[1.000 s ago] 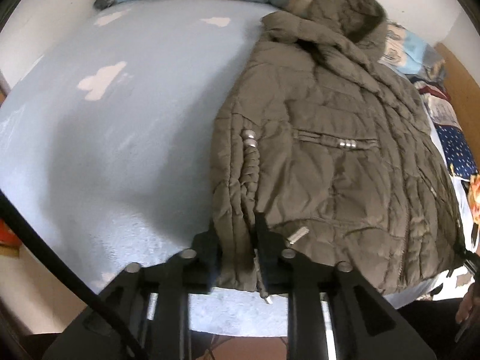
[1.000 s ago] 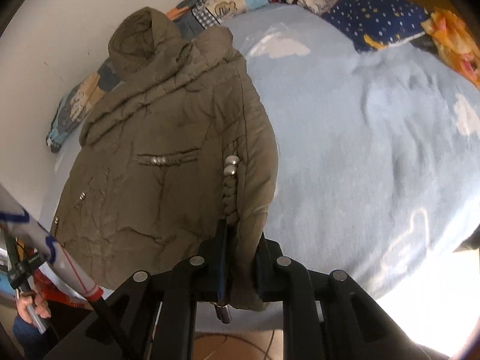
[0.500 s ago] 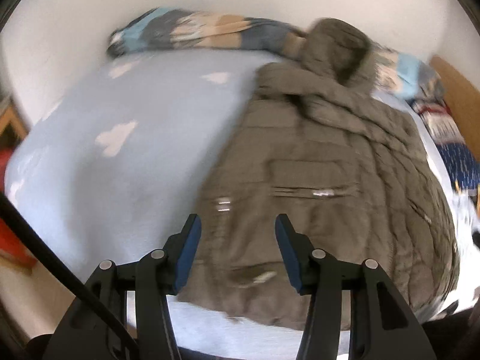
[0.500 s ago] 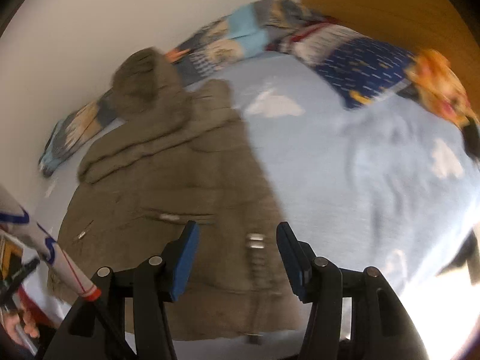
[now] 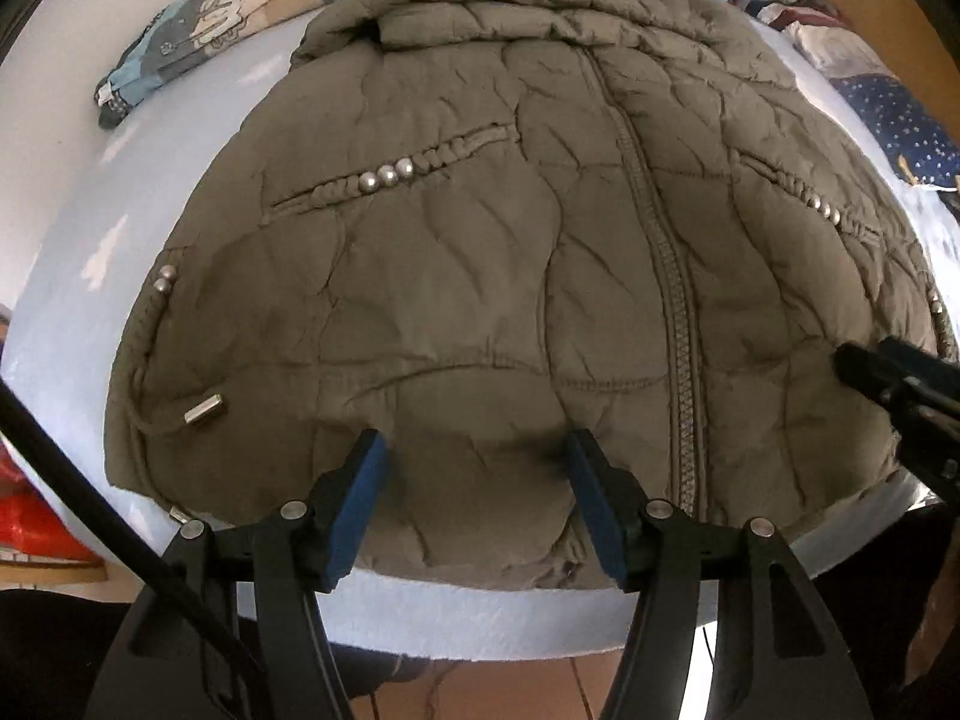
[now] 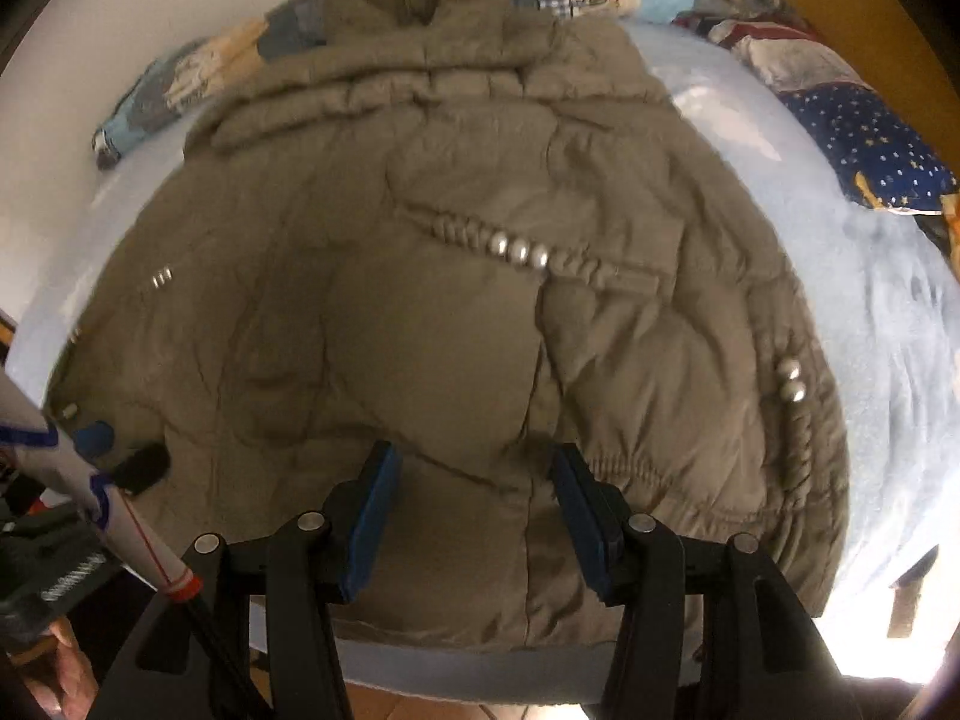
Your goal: Fold large clothes
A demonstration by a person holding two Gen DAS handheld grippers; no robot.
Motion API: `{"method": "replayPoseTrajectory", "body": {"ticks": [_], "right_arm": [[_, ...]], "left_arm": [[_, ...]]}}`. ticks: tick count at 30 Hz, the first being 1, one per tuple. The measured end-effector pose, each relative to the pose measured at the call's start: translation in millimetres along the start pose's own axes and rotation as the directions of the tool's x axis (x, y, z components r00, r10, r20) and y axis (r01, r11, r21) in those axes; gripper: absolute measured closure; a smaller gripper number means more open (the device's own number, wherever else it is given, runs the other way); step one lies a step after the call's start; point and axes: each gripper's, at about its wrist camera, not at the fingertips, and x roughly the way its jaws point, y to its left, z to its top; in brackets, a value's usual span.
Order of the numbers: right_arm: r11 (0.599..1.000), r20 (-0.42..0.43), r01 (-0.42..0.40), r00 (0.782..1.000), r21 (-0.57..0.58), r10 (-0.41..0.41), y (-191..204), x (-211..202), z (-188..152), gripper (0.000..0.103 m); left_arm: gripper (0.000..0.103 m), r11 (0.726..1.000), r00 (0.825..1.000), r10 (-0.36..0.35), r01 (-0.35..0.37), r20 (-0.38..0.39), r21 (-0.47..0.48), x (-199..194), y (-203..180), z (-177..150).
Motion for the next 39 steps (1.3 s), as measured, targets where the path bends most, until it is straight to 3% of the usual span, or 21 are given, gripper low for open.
{"method": "replayPoseTrajectory", "body": {"ticks": [3, 5, 7, 11, 14, 19, 24, 27, 32, 39], "right_arm": [[1.0, 0.063, -0.014, 0.998, -0.016, 0.015, 4.2, -16.5, -1.4, 0.045], [0.999, 0.149, 0.006, 0.989, -0.034, -0.001, 9.1, -33.7, 0.2, 0.045], [0.998, 0.207, 0.05, 0.977, -0.048, -0.039, 14.6, -43.6, 3.8, 0.043], [0.993, 0.246, 0.106, 0.965, -0.061, -0.088, 22.2, -47.0, 7.1, 0.043], [0.992, 0.24, 0.116, 0.966, -0.058, -0.099, 25.6, -46.7, 6.6, 0.043], [0.983, 0.26, 0.143, 0.959, -0.112, -0.11, 42.2, -44.3, 12.3, 0.042], [0.967, 0.303, 0.207, 0.94, -0.147, -0.155, 50.8, -38.5, 11.7, 0.037], [0.974, 0.273, 0.18, 0.952, -0.136, -0.137, 46.6, -31.1, 15.3, 0.037], [0.983, 0.296, 0.138, 0.95, -0.121, -0.097, 42.5, -33.9, 22.1, 0.037], [0.989, 0.267, 0.119, 0.959, -0.085, -0.093, 31.6, -23.2, 31.2, 0.037]], "left_arm": [[0.042, 1.0, 0.994, 0.003, -0.005, 0.113, 0.025, -26.5, -5.4, 4.3], [0.042, 0.997, 0.966, 0.043, -0.058, 0.255, 0.051, -49.9, -11.5, 8.7], [0.042, 0.995, 0.942, 0.046, -0.071, 0.333, 0.064, -62.4, -16.9, 12.1], [0.042, 0.992, 0.917, 0.038, -0.082, 0.397, 0.094, -71.7, -25.5, 24.0], [0.041, 0.992, 0.91, 0.043, -0.088, 0.413, 0.089, -72.4, -16.5, 26.3], [0.041, 0.997, 0.926, 0.028, -0.052, 0.376, 0.053, -61.0, -8.5, 32.2], [0.041, 0.998, 0.916, 0.045, -0.061, 0.398, 0.028, -60.6, -2.0, 36.6], [0.041, 0.999, 0.917, 0.032, -0.04, 0.399, 0.011, -62.5, 4.4, 43.5], [0.041, 0.999, 0.895, 0.05, -0.049, 0.443, -0.013, -62.1, 10.7, 61.3], [0.041, 0.999, 0.895, 0.049, -0.05, 0.444, -0.009, -41.3, 18.8, 94.2]]}}
